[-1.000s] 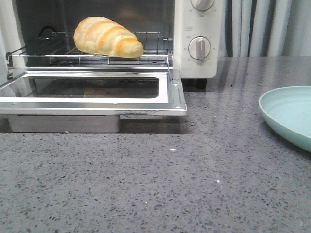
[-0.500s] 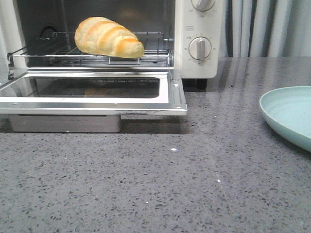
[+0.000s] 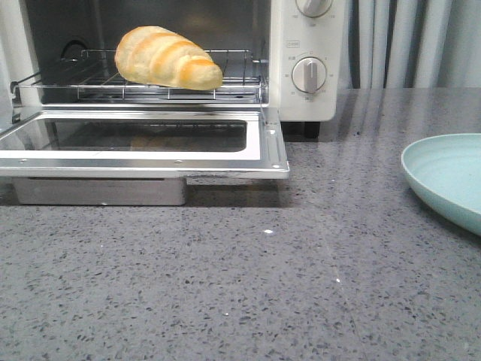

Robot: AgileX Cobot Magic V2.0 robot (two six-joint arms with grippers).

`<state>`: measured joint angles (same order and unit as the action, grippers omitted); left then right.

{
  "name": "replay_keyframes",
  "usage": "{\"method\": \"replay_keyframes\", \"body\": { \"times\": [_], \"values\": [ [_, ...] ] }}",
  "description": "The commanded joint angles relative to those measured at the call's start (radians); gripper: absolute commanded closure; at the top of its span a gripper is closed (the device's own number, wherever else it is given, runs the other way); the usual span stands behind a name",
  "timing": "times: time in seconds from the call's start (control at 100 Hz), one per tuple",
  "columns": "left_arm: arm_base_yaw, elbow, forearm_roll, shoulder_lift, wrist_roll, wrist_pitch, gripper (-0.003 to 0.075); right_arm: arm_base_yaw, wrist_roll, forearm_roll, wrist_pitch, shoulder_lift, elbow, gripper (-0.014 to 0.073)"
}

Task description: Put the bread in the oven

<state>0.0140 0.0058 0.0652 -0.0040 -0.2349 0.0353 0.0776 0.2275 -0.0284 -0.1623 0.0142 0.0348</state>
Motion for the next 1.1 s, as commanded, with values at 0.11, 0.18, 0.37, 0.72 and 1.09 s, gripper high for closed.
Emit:
{"method": "replay_keyframes", "body": {
  "times": [0.11,0.18,0.37,0.72,1.09],
  "values": [
    [-0.074,0.022,0.012,-0.031,-0.006,-0.092,0.074,-0.003,-0.007,0.0,0.081,0.011,0.025,0.0638],
    [-0.099,0.022,0.031,-0.031,-0.006,-0.093,0.074,-0.003,-0.007,0.0,0.081,0.011,0.025,0.0638],
    [-0.126,0.022,0.075,-0.031,-0.004,-0.091,0.074,-0.003,-0.007,0.0,0.081,0.011,0.025,0.0638],
    [-0.126,0.022,0.058,-0.031,0.109,-0.081,0.074,-0.003,-0.007,0.0,0.081,0.011,0.025,0.0638],
    [-0.126,0.022,0.002,-0.031,0.109,-0.081,0.074,-0.003,-0.007,0.0,0.081,0.011,0.025,0.0638]
  ]
}}
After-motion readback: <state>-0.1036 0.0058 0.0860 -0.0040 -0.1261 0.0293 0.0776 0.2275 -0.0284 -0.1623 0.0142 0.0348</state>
